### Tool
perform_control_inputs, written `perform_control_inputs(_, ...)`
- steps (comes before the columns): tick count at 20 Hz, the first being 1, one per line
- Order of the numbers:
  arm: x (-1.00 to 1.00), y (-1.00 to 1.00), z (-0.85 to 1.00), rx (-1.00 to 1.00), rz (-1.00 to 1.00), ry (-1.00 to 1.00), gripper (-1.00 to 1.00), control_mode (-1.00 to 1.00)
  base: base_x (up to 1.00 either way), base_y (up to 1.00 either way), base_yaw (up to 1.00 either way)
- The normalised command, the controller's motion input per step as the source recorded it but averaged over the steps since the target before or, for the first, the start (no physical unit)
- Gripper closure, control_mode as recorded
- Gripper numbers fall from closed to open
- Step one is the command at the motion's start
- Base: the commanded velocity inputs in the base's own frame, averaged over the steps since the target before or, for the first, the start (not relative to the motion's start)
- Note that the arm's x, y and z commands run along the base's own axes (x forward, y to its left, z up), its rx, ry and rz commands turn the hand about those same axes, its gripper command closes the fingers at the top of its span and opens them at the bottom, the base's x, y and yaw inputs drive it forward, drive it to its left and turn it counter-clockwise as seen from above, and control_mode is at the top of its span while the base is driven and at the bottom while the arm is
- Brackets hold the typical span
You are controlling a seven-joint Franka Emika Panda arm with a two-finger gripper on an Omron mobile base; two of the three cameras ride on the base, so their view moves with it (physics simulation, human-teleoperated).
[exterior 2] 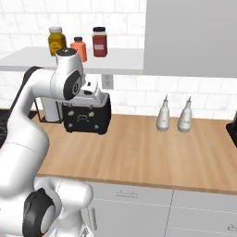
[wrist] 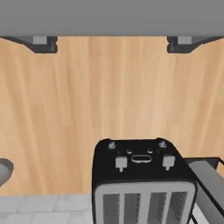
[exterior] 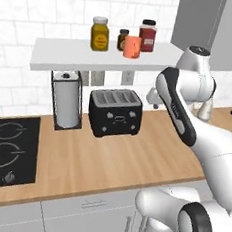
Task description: Gather all objects into one cabinet and sort the glasses and bowls to opposite sides.
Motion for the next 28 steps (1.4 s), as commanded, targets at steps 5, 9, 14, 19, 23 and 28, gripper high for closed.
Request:
perform_control_inputs(5,0.0,0.0,0.0,0.0,0.0,0.0,-1.0,1.0,0.42,0.17,0.1)
perform_control_inputs(9,0.0,0.0,0.0,0.0,0.0,0.0,-1.0,1.0,0.1,0.13,0.0)
perform_control_inputs(14,0.0,0.0,0.0,0.0,0.0,0.0,-1.0,1.0,0.0,0.0,0.0)
perform_control_inputs(19,0.0,0.0,0.0,0.0,0.0,0.0,-1.0,1.0,0.0,0.1,0.0)
perform_control_inputs(23,0.0,0.07,0.2,0.0,0.0,-0.02,-1.0,-1.0,0.0,0.26,0.0)
perform_control_inputs(28,0.0,0.32,0.96,-0.06,0.0,-0.07,-1.0,-1.0,0.0,0.0,0.0)
